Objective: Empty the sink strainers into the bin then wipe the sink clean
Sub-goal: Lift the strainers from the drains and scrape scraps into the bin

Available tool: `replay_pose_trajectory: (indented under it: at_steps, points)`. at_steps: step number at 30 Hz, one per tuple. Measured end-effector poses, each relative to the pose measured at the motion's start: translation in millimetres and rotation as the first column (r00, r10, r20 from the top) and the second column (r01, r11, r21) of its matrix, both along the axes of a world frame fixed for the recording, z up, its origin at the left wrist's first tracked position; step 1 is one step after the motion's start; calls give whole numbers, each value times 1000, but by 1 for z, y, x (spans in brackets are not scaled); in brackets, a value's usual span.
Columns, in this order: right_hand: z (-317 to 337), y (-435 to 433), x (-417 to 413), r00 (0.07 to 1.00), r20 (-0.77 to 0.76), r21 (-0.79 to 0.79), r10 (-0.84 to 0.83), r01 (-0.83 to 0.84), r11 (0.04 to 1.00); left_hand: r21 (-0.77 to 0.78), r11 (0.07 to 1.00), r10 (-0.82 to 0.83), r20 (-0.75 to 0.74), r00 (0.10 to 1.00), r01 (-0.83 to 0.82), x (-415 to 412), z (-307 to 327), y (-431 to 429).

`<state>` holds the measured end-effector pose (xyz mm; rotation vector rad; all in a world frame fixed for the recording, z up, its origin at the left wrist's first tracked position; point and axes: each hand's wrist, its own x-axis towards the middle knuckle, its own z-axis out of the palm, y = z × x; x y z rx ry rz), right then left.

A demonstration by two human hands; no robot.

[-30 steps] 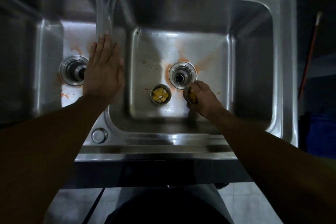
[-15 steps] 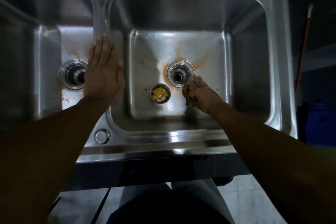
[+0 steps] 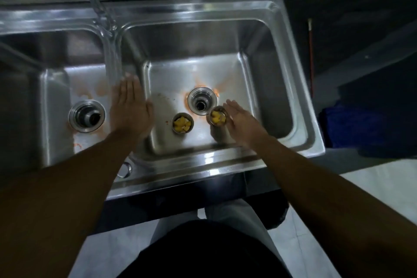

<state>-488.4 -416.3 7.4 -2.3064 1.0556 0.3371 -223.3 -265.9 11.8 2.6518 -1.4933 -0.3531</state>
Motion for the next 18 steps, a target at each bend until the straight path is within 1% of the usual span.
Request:
replay_pose_trajectory:
  at_steps: [2, 3, 6, 7, 9, 12, 14, 18]
  points:
    - [13, -15, -12, 998, 42, -33, -37, 38, 999, 39, 998, -40, -5, 999, 40, -30, 5, -3]
    - [18, -25, -18, 996, 68, -53, -60, 64, 997, 57, 997, -56, -30, 998, 57, -47, 7, -6]
    - [32, -59, -33, 983, 128, -144, -130, 148, 978, 96, 995, -2, -223, 975, 24, -108, 8, -16]
    - [36, -72, -38, 980, 141, -178, -141, 165, 970, 120, 992, -12, -257, 966, 44, -128, 6, -19]
    - [45, -98, -48, 970, 185, -236, -157, 199, 951, 170, 975, -90, -273, 958, 140, -162, 0, -24]
    - [55, -132, -65, 937, 303, -280, -173, 261, 924, 171, 957, -169, -320, 932, 232, -193, -3, -32]
    - [57, -152, -75, 921, 316, -286, -227, 321, 903, 155, 964, -150, -356, 923, 216, -200, -6, -36]
    - [51, -180, -86, 881, 306, -306, -361, 450, 839, 197, 969, -58, -399, 915, 147, -198, -15, -35]
